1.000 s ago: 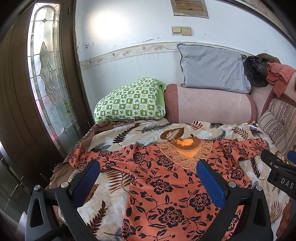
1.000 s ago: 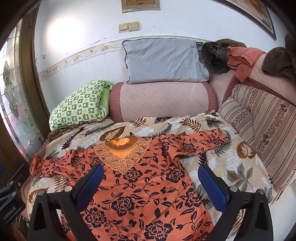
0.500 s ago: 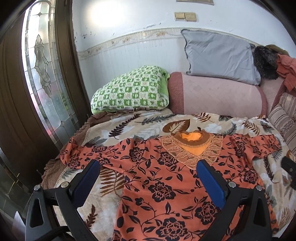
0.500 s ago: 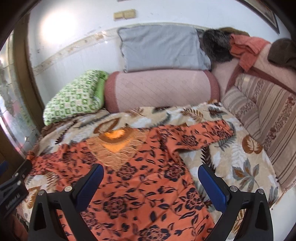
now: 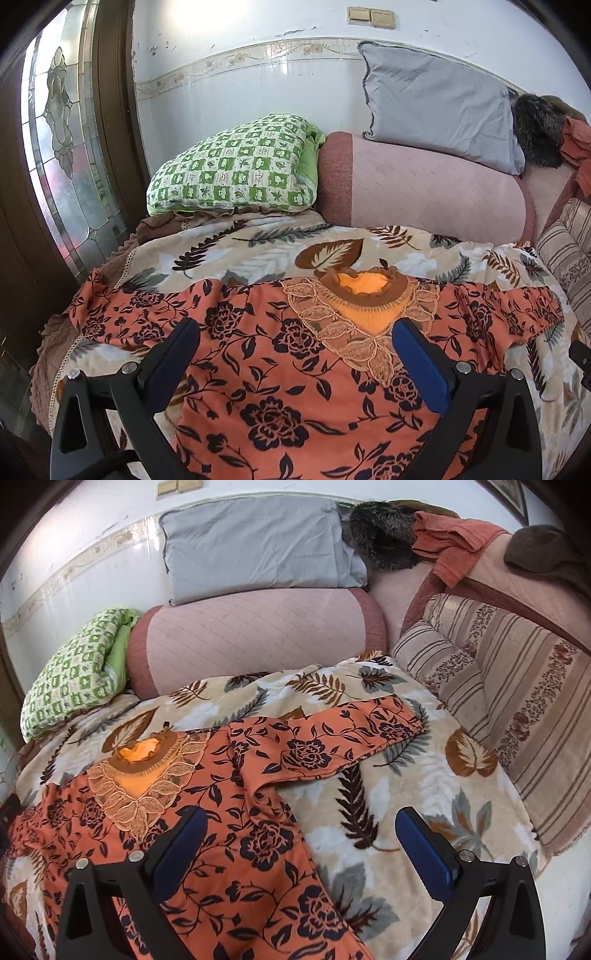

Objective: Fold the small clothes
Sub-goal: 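Grasp the sleeve cuff with the right gripper and lift it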

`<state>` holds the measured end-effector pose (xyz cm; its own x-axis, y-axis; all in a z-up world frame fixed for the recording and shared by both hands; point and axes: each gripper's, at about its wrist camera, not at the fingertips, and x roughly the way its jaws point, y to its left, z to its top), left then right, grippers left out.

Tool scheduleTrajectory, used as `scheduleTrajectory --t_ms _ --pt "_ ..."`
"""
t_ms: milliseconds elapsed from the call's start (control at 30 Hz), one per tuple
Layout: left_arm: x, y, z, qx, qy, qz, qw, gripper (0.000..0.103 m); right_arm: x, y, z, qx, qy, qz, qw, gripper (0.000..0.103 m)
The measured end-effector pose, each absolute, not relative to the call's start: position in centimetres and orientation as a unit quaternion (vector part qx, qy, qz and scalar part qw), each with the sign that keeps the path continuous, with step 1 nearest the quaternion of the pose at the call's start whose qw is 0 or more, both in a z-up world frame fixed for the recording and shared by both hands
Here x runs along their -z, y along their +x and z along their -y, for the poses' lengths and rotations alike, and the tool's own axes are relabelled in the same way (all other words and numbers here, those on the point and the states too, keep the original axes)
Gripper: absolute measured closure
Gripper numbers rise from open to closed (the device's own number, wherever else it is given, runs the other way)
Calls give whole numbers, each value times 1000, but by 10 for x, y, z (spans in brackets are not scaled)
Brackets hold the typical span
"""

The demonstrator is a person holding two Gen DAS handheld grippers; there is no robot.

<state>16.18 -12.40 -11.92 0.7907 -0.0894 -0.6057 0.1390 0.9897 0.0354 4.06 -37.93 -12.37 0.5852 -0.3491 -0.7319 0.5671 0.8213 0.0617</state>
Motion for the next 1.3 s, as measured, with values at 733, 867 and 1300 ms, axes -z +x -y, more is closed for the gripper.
scheduleTrajectory --t_ms 733,867,1300 --pt "240 252 103 2 69 -400 914 0 238 101 602 191 462 -311 808 24" --pt "248 254 117 13 92 -401 911 0 267 110 649 199 512 -310 776 63" --pt "255 260 126 4 106 -391 914 0 308 74 674 268 585 -245 725 36"
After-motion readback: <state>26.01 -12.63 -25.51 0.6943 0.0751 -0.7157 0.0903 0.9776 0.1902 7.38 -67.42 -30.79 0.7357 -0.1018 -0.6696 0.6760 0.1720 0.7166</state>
